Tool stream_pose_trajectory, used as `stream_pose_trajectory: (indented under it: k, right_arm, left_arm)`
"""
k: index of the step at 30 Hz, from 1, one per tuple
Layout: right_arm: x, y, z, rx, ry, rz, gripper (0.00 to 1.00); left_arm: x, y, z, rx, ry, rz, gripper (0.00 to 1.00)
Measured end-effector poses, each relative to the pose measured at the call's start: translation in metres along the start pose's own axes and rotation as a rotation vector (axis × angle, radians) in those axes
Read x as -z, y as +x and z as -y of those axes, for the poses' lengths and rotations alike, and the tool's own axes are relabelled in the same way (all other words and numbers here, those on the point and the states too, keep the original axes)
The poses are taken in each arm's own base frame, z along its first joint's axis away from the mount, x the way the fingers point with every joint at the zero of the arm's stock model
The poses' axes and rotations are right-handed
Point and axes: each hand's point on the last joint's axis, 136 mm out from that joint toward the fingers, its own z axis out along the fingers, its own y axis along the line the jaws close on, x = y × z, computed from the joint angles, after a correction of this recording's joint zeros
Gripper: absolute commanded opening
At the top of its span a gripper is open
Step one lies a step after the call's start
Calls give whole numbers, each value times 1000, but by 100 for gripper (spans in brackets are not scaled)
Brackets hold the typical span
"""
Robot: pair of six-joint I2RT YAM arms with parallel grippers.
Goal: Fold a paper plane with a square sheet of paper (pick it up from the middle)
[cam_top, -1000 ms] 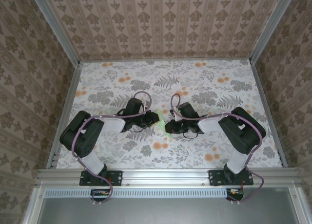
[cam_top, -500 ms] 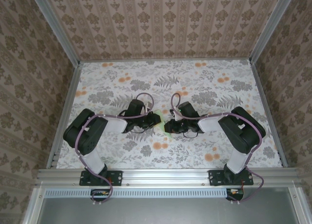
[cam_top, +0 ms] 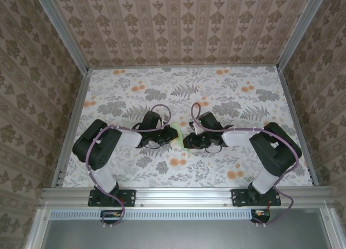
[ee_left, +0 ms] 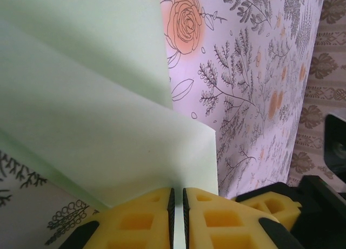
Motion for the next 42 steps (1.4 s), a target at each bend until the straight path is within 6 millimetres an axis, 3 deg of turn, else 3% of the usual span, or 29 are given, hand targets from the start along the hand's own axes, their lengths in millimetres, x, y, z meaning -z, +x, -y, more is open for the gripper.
stream_pose_trajectory:
  k: [14,18,34,42]
  right_arm:
    - [-1,12,8,11,43,-42,23]
    - [-3,14,11,19,54,-47,16]
    - [-12,19,17,-15,40,-79,10]
    - [-12,17,15,-61,6,-86,10]
  left_arm:
    - [0,0,0,0,0,-1,16]
    - [0,0,0,0,0,-1,16]
    - [0,1,1,-2,3,-3,16]
    - [7,2,17,-46,35,8,16]
